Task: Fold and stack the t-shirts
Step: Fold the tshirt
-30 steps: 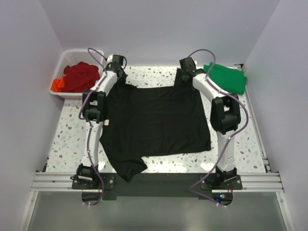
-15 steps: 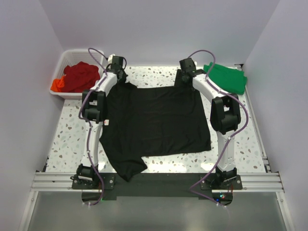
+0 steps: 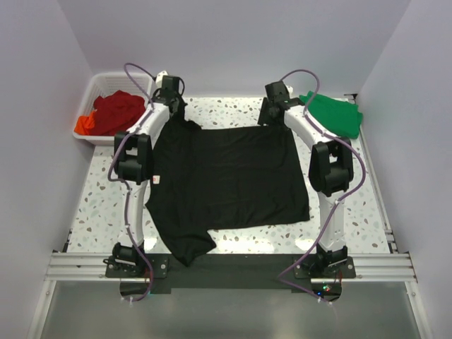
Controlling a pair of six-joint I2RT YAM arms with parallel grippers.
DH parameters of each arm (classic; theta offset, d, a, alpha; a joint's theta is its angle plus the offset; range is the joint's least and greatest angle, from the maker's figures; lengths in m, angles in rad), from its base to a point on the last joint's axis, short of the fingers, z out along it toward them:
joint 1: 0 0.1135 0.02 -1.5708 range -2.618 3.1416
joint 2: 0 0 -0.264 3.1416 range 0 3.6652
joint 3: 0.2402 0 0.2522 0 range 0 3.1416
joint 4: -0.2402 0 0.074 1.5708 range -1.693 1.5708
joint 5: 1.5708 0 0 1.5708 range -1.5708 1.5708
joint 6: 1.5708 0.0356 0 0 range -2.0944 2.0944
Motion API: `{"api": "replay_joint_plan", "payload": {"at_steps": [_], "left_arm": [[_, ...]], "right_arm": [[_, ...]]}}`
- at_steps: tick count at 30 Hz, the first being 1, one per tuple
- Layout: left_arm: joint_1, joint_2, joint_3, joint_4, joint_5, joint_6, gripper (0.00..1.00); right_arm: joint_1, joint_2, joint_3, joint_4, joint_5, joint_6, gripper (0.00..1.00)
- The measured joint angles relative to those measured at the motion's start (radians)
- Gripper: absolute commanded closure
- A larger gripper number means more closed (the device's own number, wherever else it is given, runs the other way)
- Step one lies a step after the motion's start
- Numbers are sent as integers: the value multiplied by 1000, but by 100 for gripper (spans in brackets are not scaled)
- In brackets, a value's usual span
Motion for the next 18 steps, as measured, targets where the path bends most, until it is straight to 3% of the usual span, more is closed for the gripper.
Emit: {"api": "replay_joint_plan", "payload": {"at_steps": [9, 18], "left_arm": [[0, -108, -21, 13, -31, 0, 100], [0, -201, -178, -11, -55, 0, 100]], "right_arm": [[-54, 54, 78, -41, -4, 36, 27], [-93, 172, 268, -130, -36, 49, 25]]}}
